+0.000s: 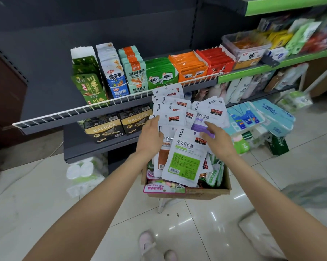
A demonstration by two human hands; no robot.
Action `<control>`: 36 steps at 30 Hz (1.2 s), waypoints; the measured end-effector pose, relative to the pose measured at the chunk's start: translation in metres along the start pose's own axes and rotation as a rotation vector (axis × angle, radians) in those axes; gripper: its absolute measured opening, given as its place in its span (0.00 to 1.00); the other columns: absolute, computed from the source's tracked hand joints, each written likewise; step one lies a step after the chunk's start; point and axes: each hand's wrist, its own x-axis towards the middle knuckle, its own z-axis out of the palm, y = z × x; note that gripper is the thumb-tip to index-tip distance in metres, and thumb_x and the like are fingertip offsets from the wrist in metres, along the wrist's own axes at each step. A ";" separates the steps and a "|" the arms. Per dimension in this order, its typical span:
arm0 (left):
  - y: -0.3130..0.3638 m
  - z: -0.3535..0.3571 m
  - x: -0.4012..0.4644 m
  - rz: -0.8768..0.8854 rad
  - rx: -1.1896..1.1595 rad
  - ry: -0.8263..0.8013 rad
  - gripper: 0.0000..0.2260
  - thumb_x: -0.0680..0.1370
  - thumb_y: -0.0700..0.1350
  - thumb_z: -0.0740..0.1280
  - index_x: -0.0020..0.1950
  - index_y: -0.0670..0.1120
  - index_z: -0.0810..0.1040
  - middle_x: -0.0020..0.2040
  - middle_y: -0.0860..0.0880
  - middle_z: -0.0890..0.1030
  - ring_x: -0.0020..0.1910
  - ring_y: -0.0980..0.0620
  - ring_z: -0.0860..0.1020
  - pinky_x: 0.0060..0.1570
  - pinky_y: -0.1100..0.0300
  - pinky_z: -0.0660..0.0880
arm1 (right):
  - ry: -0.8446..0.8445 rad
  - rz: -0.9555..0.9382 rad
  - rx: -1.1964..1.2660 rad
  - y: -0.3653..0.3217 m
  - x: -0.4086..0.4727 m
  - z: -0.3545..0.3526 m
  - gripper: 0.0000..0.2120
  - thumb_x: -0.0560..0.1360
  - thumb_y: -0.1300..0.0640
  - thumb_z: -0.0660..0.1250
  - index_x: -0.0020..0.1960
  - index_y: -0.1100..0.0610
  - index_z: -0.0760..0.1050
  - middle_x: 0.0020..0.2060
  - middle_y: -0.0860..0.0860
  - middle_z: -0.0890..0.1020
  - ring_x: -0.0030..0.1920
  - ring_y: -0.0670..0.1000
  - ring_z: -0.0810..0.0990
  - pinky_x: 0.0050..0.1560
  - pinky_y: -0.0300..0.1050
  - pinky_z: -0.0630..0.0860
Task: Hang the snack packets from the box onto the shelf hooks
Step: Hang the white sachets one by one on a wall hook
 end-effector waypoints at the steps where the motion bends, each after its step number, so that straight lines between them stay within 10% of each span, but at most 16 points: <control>1: 0.000 -0.002 0.004 -0.003 -0.006 -0.062 0.24 0.81 0.37 0.56 0.77 0.42 0.55 0.76 0.44 0.60 0.74 0.47 0.57 0.70 0.58 0.55 | -0.048 0.004 -0.017 -0.003 0.003 0.002 0.24 0.78 0.54 0.64 0.72 0.58 0.65 0.66 0.57 0.73 0.67 0.54 0.71 0.64 0.43 0.65; 9: -0.012 -0.020 0.010 -0.063 -0.318 -0.079 0.13 0.78 0.46 0.67 0.60 0.44 0.77 0.57 0.46 0.79 0.56 0.49 0.78 0.57 0.56 0.73 | -0.158 -0.028 0.009 -0.020 0.009 0.015 0.24 0.75 0.57 0.68 0.69 0.55 0.68 0.62 0.52 0.76 0.65 0.52 0.71 0.54 0.36 0.64; 14: -0.012 -0.022 0.010 -0.050 -0.368 -0.173 0.13 0.70 0.48 0.75 0.50 0.43 0.81 0.50 0.49 0.83 0.51 0.51 0.80 0.53 0.53 0.77 | -0.148 -0.051 0.032 -0.034 0.012 0.015 0.03 0.73 0.61 0.70 0.46 0.58 0.78 0.40 0.50 0.78 0.43 0.49 0.74 0.33 0.27 0.66; 19: -0.008 -0.024 0.013 0.040 -0.303 -0.143 0.07 0.72 0.39 0.72 0.49 0.43 0.80 0.47 0.48 0.82 0.45 0.53 0.80 0.51 0.57 0.76 | -0.122 -0.034 0.074 -0.038 0.011 0.013 0.07 0.70 0.61 0.73 0.37 0.61 0.76 0.32 0.50 0.75 0.34 0.47 0.70 0.31 0.30 0.64; 25: 0.012 -0.049 0.028 0.027 -0.541 -0.097 0.12 0.76 0.38 0.68 0.58 0.44 0.73 0.56 0.42 0.79 0.53 0.47 0.78 0.58 0.51 0.74 | -0.032 -0.063 0.160 -0.067 0.027 -0.005 0.17 0.69 0.58 0.74 0.31 0.61 0.68 0.28 0.54 0.71 0.27 0.46 0.67 0.28 0.37 0.61; 29: 0.028 -0.060 0.027 0.190 -0.291 0.026 0.34 0.72 0.49 0.73 0.72 0.46 0.60 0.68 0.47 0.65 0.67 0.52 0.65 0.67 0.58 0.62 | 0.203 -0.081 0.158 -0.094 0.036 -0.011 0.22 0.70 0.58 0.73 0.26 0.54 0.62 0.23 0.49 0.65 0.27 0.48 0.62 0.32 0.44 0.60; 36: 0.061 -0.065 0.033 0.492 0.145 -0.098 0.38 0.72 0.55 0.72 0.76 0.47 0.59 0.65 0.46 0.62 0.66 0.48 0.64 0.67 0.52 0.66 | 0.326 0.050 0.397 -0.142 0.046 -0.023 0.16 0.71 0.61 0.68 0.29 0.56 0.65 0.29 0.56 0.73 0.34 0.54 0.73 0.40 0.54 0.77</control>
